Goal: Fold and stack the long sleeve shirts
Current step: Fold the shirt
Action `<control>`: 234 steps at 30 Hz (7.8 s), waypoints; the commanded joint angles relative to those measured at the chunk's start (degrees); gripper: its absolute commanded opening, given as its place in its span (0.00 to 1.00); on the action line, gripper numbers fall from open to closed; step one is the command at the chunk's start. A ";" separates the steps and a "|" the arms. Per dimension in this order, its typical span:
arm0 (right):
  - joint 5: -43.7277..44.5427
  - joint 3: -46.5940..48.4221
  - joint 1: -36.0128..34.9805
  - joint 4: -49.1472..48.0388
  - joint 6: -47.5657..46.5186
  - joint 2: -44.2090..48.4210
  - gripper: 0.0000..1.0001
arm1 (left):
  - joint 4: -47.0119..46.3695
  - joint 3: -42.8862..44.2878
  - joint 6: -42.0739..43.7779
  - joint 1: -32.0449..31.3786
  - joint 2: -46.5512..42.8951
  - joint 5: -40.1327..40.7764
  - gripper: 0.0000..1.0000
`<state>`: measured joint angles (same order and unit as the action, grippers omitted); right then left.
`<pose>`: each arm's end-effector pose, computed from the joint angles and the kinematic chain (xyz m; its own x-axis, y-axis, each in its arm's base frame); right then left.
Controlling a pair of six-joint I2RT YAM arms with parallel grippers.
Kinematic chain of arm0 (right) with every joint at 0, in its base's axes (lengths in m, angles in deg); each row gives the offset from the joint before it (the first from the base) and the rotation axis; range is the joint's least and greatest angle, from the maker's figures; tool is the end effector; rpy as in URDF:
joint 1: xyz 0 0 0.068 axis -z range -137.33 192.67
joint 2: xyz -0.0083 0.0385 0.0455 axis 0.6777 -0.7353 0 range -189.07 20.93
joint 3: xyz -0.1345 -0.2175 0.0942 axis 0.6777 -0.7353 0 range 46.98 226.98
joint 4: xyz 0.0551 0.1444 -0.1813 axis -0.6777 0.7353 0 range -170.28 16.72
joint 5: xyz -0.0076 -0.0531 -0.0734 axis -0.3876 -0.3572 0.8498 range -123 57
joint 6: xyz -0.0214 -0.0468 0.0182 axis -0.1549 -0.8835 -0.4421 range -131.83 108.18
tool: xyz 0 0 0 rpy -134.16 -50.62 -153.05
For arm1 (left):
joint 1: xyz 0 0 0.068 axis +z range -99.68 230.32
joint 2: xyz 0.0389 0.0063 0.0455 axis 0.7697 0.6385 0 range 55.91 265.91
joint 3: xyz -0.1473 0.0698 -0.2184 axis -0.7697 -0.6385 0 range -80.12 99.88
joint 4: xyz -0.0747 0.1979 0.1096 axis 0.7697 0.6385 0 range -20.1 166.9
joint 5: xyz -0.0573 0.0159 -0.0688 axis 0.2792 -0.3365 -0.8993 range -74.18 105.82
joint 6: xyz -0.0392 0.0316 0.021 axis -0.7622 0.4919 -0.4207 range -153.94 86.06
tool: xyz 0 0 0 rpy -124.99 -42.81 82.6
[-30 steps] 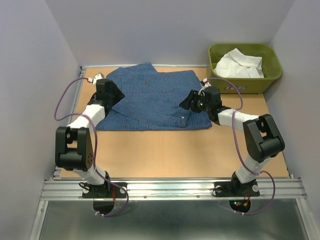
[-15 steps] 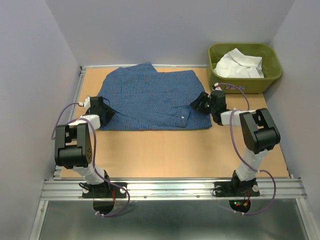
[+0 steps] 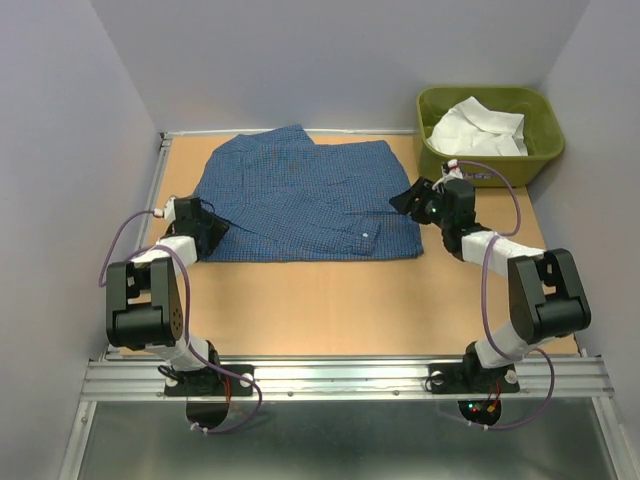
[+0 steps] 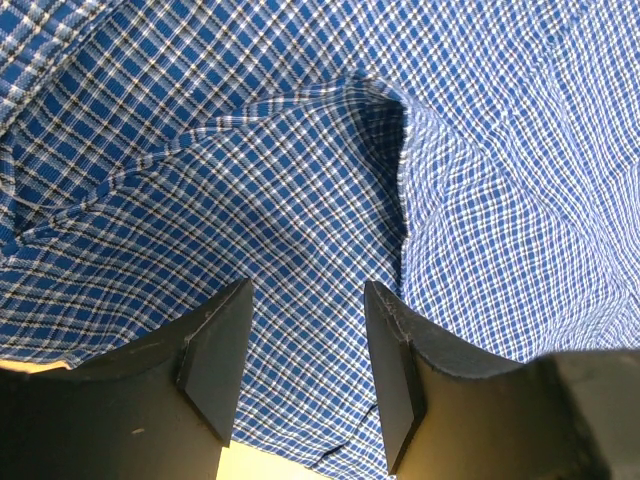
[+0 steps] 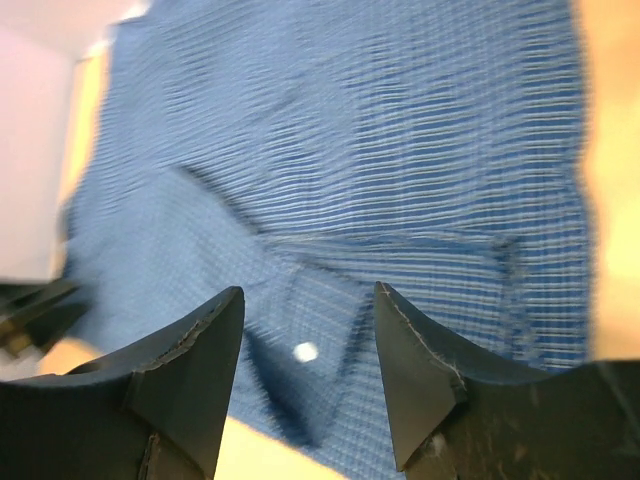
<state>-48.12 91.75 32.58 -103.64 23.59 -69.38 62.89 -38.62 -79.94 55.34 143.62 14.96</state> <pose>0.3130 0.0655 0.2209 -0.5387 0.4724 -0.6976 -0.1161 0.7785 0.6168 0.2896 0.0249 0.1898 -0.3828 -0.7556 -0.5315 -0.5056 0.6529 -0.5640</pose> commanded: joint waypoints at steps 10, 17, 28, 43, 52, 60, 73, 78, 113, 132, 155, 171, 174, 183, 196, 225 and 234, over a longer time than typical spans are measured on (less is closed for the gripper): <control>-13.98 -14.36 -3.10 -16.46 12.57 -2.95 0.60 | 0.68 -2.03 1.53 0.52 0.01 2.18 0.59; -8.79 -19.98 0.75 -16.72 13.10 -3.48 0.60 | 1.64 -2.30 1.79 0.61 0.80 3.24 0.59; -8.70 -25.78 14.12 -16.81 13.45 0.04 0.60 | 2.43 -2.38 1.61 1.14 1.51 2.88 0.59; -6.00 -12.11 11.85 6.11 -2.18 11.28 0.61 | 6.03 2.88 6.00 0.26 -9.56 3.32 0.73; 7.44 -0.84 -4.05 18.07 -13.00 6.56 0.66 | 11.66 7.54 16.27 -7.80 -13.00 17.02 0.81; 12.56 10.58 -12.05 21.94 -15.64 -1.63 0.66 | 13.33 13.43 18.49 -9.59 -1.24 24.24 0.74; 13.09 10.95 -12.94 22.30 -16.61 -6.11 0.66 | 14.56 9.31 13.31 -3.00 4.76 19.41 0.54; 16.50 8.23 -13.03 22.30 -17.58 -6.82 0.66 | 15.62 8.52 12.07 -0.18 6.43 17.30 0.54; 10.89 18.59 -21.28 28.80 -21.53 -4.09 0.62 | 21.34 15.10 16.46 -14.06 -4.40 19.23 0.85; 21.36 12.63 -22.26 32.49 -25.49 -12.00 0.31 | 24.75 14.06 16.38 -16.79 8.27 15.81 0.85; 12.21 11.46 -25.86 58.16 -16.60 7.50 0.41 | 33.20 1.55 11.81 -16.97 -18.70 -0.64 0.84; -3.43 26.85 -26.65 27.59 -3.87 -5.31 0.44 | 17.56 7.55 8.91 -15.22 -10.80 4.56 0.48; -5.44 27.03 -27.53 21.79 -1.50 -8.83 0.45 | 14.75 6.67 9.35 -11.97 -8.26 4.03 0.44; -9.48 26.95 -29.64 4.74 6.32 -18.15 0.45 | 11.23 1.66 10.40 -5.46 -2.98 -0.46 0.40; -10.82 33.45 -33.33 -12.84 12.83 -31.86 0.52 | 11.49 -0.54 8.56 -2.82 0.98 -1.86 0.39; 1.93 18.42 -25.95 -19.71 11.95 -35.21 0.54 | 15.00 -0.01 9.52 -1.77 0.63 2.18 0.39; 0.70 13.85 -23.05 -18.40 5.55 -27.05 0.54 | 14.74 0.69 10.22 -1.76 -0.95 1.66 0.41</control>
<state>-48.95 107.47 8.41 -124.10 34.81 -101.55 73.10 -37.44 -71.31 53.02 143.27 13.29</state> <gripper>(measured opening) 0.535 0.398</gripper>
